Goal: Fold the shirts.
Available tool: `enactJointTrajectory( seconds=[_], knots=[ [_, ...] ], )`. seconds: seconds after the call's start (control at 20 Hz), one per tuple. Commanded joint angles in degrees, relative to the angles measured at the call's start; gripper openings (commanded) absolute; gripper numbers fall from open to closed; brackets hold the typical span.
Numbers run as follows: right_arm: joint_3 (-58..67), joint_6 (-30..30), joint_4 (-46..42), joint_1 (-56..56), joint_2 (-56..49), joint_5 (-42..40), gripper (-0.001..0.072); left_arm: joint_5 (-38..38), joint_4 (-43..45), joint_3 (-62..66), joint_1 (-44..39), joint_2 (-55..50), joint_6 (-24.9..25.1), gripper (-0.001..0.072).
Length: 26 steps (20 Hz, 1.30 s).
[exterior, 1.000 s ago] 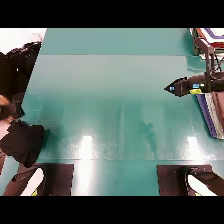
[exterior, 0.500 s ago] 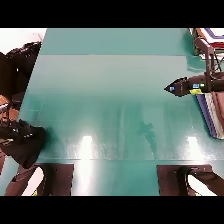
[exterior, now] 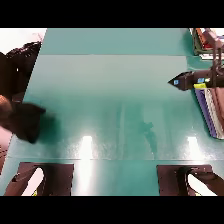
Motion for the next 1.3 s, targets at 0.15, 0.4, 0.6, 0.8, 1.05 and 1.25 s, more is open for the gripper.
enactJointTrajectory(
  seconds=[0.15,0.4,0.6,0.8,1.05,1.25],
  knots=[
    [12.87,0.02,0.02,-5.86,0.02,-6.91,0.0012,-0.96,-6.19,35.85,-17.38,0.04,-4.20,0.0027],
    [19.69,0.02,0.00,-9.60,0.02,-8.15,0.0012,0.79,-6.16,40.26,-29.99,-1.20,-9.97,0.0026],
    [20.92,0.04,0.09,-9.84,0.04,-6.69,0.0012,2.69,-5.57,33.77,-39.45,-5.11,-13.42,0.0026],
    [20.90,0.04,0.02,-7.87,0.02,-5.70,0.0012,11.72,-4.59,16.90,-52.59,-7.58,-20.09,0.0027],
    [20.90,0.04,0.00,-6.80,0.02,-5.66,0.0012,18.69,-4.98,2.82,-66.31,-16.61,-22.12,0.0070],
    [20.90,0.04,-0.07,-6.80,0.02,-3.48,0.0012,20.02,-3.96,2.86,-65.02,-20.65,-15.34,0.0641]
  ],
)
